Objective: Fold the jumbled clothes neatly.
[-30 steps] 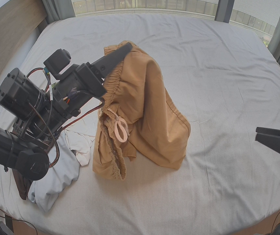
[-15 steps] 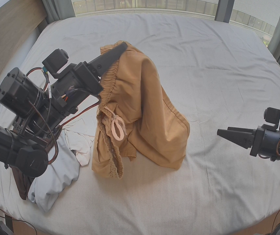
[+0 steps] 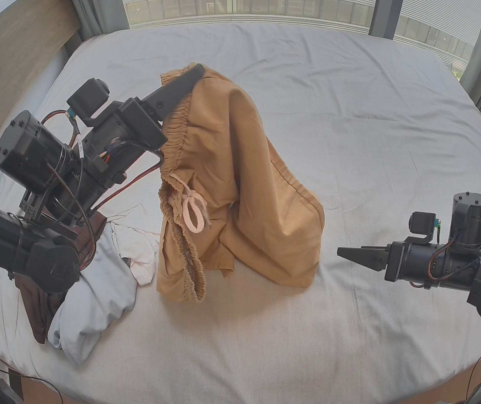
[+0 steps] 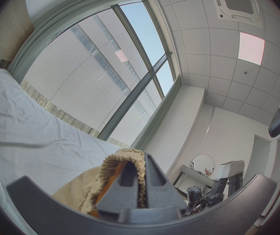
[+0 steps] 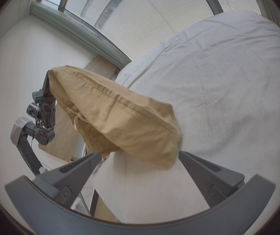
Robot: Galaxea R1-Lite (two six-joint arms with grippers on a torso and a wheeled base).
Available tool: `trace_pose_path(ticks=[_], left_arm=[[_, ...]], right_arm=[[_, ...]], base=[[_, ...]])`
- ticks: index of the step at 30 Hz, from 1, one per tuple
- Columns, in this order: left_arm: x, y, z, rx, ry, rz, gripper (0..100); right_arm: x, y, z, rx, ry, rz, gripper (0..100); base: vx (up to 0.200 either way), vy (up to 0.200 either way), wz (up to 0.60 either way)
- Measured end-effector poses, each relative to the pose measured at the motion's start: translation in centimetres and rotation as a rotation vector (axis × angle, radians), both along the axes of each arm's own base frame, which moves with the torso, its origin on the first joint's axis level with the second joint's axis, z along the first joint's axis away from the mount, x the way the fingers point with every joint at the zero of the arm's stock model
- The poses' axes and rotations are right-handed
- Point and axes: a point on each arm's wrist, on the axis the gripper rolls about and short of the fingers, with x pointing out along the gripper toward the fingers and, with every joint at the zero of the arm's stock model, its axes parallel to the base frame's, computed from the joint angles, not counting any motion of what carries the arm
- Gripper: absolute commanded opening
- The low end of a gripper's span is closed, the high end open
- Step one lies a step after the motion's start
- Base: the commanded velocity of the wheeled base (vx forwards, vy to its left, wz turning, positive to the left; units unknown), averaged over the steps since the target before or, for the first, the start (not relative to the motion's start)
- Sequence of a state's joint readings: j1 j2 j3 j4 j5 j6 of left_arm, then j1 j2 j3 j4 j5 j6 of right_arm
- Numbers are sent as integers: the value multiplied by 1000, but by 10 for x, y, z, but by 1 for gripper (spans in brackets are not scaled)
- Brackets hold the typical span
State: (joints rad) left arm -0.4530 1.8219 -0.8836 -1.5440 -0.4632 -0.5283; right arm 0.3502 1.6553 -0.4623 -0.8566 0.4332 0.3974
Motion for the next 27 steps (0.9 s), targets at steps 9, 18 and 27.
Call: trace_pose_path(ticks=[9,18,27], left_arm=[[2,2,2,-4,-8,8,0],[2,5,5,-9,-16,16,0],[6,11,8,-14,-26,36,0]], right_arm=[[27,11,-29,68,56,-26,100],[48,24,-54,84,136,-27,100],[63,31,-69,81,155,-24,100]], base=[[0,0,0],[0,0,0],[0,0,0]])
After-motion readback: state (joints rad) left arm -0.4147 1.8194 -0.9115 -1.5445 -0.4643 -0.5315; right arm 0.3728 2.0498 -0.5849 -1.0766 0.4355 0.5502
